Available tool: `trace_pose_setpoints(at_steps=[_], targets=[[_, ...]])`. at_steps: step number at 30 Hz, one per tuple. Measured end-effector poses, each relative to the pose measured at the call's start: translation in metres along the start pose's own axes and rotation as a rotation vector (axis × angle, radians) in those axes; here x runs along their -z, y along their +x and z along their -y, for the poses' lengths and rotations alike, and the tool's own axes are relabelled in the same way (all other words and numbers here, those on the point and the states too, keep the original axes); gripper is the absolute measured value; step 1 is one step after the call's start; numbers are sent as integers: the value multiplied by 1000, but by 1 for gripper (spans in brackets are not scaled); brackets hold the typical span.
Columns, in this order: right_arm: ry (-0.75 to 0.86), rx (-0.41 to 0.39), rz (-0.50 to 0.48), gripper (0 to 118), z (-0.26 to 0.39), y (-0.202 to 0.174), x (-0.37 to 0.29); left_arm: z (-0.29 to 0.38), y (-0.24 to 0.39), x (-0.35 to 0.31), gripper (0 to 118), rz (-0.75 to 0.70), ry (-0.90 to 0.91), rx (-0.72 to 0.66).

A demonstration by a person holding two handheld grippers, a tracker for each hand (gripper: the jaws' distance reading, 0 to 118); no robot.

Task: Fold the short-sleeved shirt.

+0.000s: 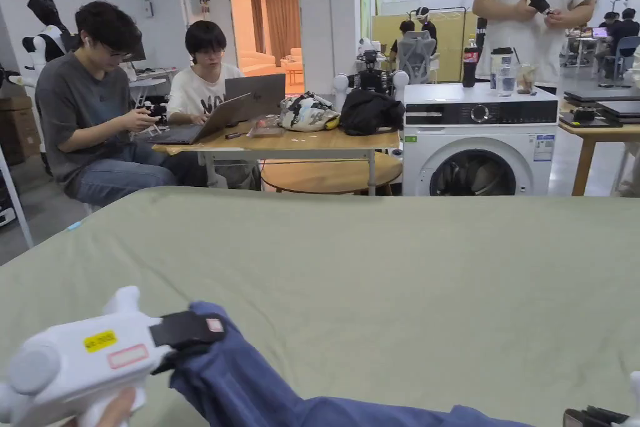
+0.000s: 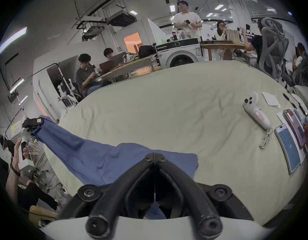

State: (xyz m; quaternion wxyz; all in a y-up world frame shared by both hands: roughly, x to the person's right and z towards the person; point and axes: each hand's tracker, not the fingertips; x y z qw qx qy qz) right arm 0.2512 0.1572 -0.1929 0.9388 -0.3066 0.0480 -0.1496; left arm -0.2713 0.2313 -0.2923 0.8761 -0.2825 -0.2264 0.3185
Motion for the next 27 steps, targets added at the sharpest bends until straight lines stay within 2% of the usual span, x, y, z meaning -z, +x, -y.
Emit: trace_pose_setpoints(at_steps=[3, 6, 9, 10, 12, 13, 15, 16, 17, 19, 23, 26, 27], targets=[[6, -14, -13, 0, 0, -9, -4, 44, 24, 69, 4, 25, -178, 65], [12, -33, -10, 0, 1, -14, -14, 88, 50, 129, 4, 2, -275, 171], [13, -57, -6, 0, 5, -10, -24, 108, 60, 167, 4, -2, -358, 168], [9, -75, 4, 0, 8, -7, -26, 109, 60, 173, 11, 54, -383, 129], [4, -104, 37, 0, 12, 0, -29, 105, 57, 167, 48, 189, -376, 36], [5, -99, 48, 0, 14, 4, -30, 101, 55, 163, 54, 234, -339, 8], [-1, -71, 50, 0, 16, 13, -30, 92, 54, 152, 53, 210, -277, -8], [-2, -55, 44, 0, 17, 17, -30, 89, 51, 149, 53, 174, -263, -17], [0, -45, 42, 0, 18, 19, -31, 87, 46, 148, 45, 135, -242, -7], [4, -38, 39, 0, 19, 22, -31, 94, 45, 150, 0, 80, -268, 24], [-3, -30, 32, 0, 21, 21, -26, 130, 28, 187, 0, 137, -470, -36], [-12, -39, 29, 0, 24, 16, -23, 169, 39, 205, 0, 29, -602, 153], [-16, -47, 30, 0, 25, 15, -22, 164, 44, 199, 0, 44, -507, 133]])
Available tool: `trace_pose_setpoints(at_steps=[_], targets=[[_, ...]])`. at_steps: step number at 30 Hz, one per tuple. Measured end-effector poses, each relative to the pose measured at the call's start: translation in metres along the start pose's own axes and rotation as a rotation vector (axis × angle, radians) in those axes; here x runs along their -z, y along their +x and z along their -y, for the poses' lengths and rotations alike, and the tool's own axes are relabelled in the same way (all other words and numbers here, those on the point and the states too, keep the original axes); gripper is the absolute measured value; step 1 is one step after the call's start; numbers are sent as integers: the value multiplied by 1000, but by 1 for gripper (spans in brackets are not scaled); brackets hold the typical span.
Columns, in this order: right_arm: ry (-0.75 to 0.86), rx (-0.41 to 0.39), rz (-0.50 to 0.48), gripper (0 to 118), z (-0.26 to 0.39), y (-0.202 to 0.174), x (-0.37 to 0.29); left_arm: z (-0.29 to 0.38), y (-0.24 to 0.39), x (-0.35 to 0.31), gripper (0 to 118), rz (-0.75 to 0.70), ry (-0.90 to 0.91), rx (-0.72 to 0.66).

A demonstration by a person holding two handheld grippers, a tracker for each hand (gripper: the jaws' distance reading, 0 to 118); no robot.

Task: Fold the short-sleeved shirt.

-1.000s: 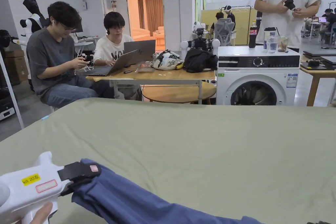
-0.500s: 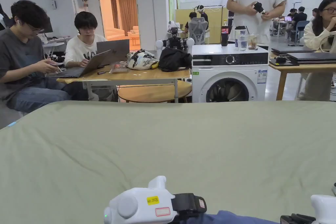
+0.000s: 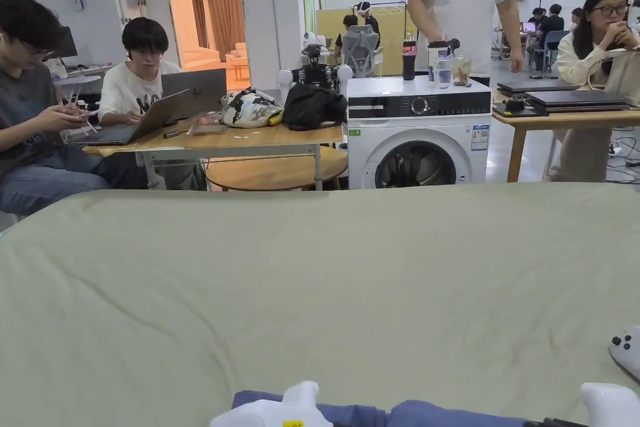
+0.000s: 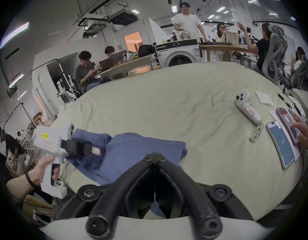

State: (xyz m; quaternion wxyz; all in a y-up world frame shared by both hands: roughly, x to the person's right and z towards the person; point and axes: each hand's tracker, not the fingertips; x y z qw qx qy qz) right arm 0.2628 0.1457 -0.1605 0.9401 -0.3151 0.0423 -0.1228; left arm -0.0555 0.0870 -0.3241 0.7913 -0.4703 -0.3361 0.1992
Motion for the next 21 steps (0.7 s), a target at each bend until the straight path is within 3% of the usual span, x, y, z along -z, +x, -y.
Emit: trace_pose_setpoints(at_steps=[3, 5, 7, 10, 12, 13, 18, 21], targets=[[-12, -20, 5, 0, 1, -3, 7, -15, 2, -21, 0, 35, 26, -56], [-22, -15, 1, 0, -1, -4, 12, -20, -1, -65, 0, 69, 163, -10], [-21, -10, -12, 0, -2, -5, 16, -28, -16, -102, 6, 92, 275, -75], [-23, -6, -30, 0, -5, -8, 20, -40, -64, -150, 58, 174, 340, -262], [-17, -5, -36, 0, -4, -10, 20, -39, -92, -174, 80, 117, 381, -340], [-15, -1, -39, 0, -4, -10, 20, -37, -102, -177, 86, 79, 377, -363], [-30, 25, -50, 0, -3, -13, 25, -17, -138, -146, 86, 86, 241, -468], [-39, 9, -52, 0, -1, -16, 22, -2, -144, -122, 82, 168, 265, -520]])
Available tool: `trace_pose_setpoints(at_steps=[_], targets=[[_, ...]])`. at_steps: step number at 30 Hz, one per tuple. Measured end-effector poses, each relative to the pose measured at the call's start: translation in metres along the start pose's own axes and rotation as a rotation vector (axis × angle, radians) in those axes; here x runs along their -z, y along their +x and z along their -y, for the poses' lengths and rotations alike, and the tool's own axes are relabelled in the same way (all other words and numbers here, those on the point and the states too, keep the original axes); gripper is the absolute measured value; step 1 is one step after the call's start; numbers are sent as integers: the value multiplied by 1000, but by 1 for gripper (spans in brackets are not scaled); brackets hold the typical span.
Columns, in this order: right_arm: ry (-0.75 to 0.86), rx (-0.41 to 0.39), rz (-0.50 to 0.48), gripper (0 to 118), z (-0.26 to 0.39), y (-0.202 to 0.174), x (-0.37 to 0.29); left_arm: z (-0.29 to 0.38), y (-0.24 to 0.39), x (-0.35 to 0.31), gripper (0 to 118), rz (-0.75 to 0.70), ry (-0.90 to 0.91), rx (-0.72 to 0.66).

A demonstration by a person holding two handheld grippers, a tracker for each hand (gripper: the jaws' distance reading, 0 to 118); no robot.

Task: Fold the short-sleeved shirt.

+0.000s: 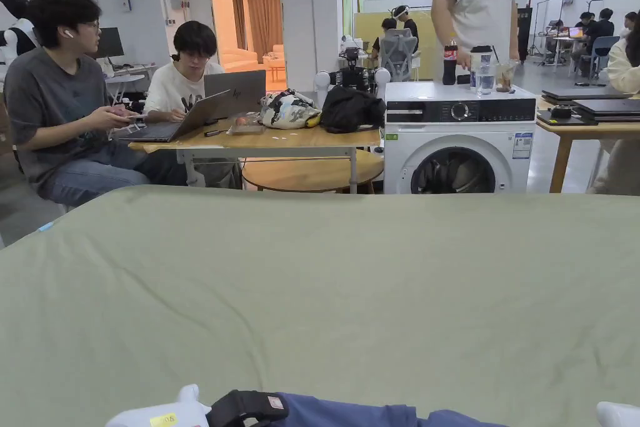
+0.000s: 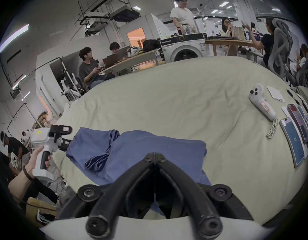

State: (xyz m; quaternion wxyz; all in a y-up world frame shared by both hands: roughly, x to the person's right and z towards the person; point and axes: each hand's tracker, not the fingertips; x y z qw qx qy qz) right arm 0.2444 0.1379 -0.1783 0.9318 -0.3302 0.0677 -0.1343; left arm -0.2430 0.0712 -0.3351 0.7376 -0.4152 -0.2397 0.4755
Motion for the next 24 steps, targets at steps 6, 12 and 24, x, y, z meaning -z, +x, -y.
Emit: trace_pose_setpoints(at_steps=[6, 12, 24], targets=[[4, -24, 34, 0, 2, 4, -9, 8, 6, 7, 5, -15, -8, 27], [5, 13, 29, 0, -2, 14, -8, -10, 50, -38, 5, 35, 137, 98], [28, 32, 19, 0, -3, 16, -27, 80, 185, 101, 5, -12, -198, 490]])
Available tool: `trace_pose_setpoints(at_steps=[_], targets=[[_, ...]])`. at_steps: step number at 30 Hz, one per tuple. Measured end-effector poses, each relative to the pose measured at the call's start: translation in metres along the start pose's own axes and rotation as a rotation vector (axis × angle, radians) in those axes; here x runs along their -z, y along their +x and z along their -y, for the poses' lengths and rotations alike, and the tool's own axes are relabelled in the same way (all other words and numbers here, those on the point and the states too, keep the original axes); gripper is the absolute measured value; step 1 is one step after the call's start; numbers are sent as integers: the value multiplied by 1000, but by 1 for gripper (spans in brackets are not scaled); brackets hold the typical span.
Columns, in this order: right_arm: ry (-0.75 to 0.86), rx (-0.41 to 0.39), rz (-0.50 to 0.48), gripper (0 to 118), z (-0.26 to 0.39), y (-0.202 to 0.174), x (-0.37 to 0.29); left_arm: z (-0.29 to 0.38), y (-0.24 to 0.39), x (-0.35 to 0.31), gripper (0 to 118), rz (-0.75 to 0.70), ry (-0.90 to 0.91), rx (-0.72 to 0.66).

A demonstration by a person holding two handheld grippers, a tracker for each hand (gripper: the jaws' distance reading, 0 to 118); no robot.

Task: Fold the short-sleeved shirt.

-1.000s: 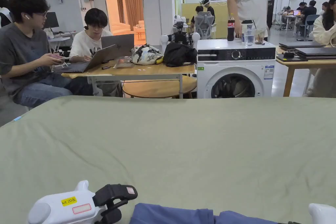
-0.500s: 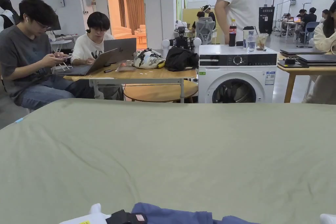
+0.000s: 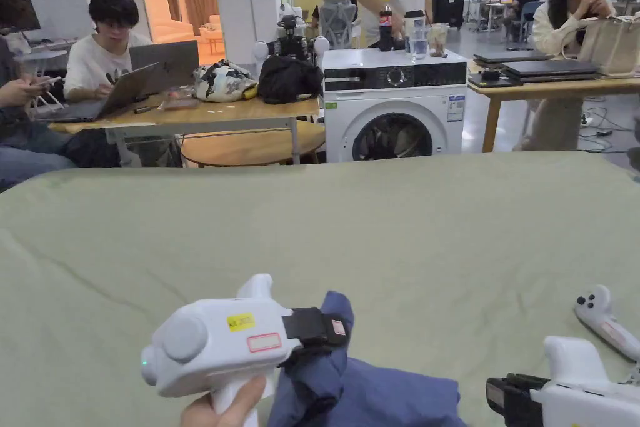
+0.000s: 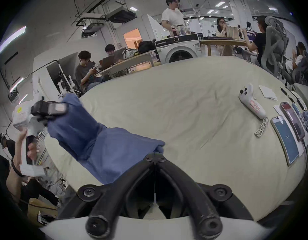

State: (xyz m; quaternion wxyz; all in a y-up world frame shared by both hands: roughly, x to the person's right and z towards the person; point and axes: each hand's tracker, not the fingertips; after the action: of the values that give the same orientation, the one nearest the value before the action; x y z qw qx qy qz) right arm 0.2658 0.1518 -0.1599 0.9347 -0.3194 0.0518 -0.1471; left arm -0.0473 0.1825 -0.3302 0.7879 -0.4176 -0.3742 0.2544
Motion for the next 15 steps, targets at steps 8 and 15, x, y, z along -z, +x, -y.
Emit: trace_pose_setpoints(at_steps=[8, 15], targets=[[31, -61, 72, 0, 6, 18, -19, 29, 30, 93, 39, 128, -216, 63], [40, 4, 23, 0, 11, 26, -9, 24, 30, 61, 30, 61, -112, 87]])
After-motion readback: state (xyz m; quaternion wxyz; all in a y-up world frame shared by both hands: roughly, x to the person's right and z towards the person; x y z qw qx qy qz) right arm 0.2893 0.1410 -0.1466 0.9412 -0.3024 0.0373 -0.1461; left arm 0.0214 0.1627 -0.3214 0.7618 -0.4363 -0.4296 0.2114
